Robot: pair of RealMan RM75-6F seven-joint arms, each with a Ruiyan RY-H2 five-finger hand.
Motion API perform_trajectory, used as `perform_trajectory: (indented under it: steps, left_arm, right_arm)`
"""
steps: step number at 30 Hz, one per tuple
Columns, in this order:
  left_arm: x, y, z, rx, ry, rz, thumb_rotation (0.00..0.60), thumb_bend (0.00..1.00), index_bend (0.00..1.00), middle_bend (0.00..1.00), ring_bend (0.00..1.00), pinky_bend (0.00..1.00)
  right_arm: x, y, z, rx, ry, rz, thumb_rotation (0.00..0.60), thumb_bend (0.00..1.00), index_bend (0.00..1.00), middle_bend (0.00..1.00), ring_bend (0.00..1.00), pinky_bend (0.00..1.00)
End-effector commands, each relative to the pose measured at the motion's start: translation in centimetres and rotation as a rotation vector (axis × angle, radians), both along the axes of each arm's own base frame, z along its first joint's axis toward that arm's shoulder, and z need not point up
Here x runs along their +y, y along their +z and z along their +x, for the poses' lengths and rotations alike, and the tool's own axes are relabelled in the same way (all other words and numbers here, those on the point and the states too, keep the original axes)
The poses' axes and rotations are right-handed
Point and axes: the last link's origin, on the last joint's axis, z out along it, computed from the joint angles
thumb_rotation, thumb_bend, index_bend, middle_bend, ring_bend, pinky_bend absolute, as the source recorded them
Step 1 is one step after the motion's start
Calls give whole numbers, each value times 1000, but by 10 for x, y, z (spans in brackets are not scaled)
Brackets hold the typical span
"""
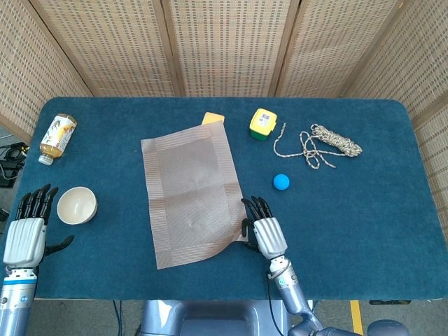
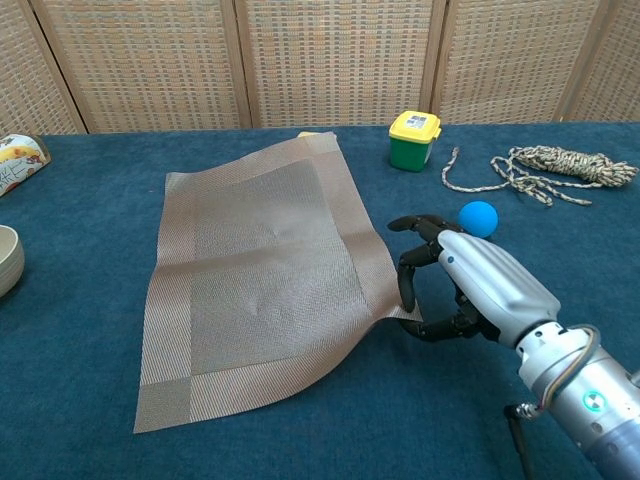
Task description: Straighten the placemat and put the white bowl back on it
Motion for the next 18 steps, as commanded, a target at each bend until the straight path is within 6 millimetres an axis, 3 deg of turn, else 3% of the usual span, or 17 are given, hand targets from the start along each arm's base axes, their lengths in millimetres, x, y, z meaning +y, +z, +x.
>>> perform_trajectory:
  steps: [1,18]
  left_arm:
    - [0,0,0,0,-1,-1,600,115,0,0,0,0]
    - [0,0,0,-4,0,-3,600,115,0,0,0,0]
  right_arm:
    - [0,0,0,0,-1,-1,600,536,705,201,0,0]
    - [3,12,1,-8,12,-22,600,616,700,187,0,0]
